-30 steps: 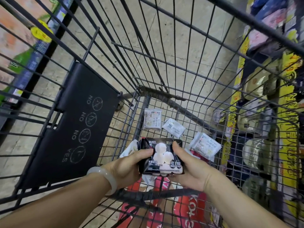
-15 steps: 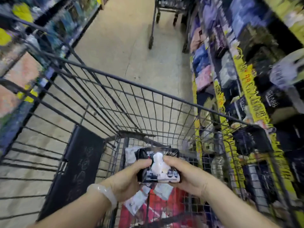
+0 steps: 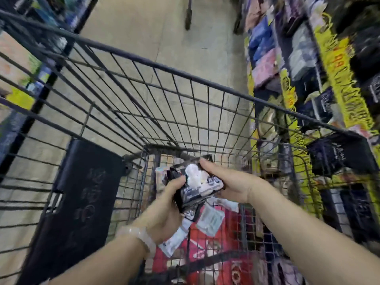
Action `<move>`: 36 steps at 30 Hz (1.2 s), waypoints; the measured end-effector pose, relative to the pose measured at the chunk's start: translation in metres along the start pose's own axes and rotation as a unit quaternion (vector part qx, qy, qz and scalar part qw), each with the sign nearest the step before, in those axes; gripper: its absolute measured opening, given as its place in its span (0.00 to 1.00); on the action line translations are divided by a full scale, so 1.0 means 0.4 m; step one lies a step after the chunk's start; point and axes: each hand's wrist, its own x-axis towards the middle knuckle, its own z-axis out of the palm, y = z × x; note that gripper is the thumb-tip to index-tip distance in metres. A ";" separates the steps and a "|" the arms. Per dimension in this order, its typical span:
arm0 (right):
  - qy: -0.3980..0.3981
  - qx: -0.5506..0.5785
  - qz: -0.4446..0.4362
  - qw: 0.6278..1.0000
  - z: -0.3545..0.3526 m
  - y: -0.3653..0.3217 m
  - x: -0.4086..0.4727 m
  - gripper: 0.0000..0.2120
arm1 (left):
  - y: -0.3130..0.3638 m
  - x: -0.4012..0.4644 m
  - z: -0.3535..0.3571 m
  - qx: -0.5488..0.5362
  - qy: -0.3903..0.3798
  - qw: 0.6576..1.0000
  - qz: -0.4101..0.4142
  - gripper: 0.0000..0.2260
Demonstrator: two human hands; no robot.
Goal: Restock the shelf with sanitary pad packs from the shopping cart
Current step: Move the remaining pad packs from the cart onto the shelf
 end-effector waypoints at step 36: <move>-0.019 0.161 0.062 0.985 -0.011 0.219 0.046 0.29 | 0.019 0.108 -0.133 0.273 -0.108 0.944 -0.151 0.42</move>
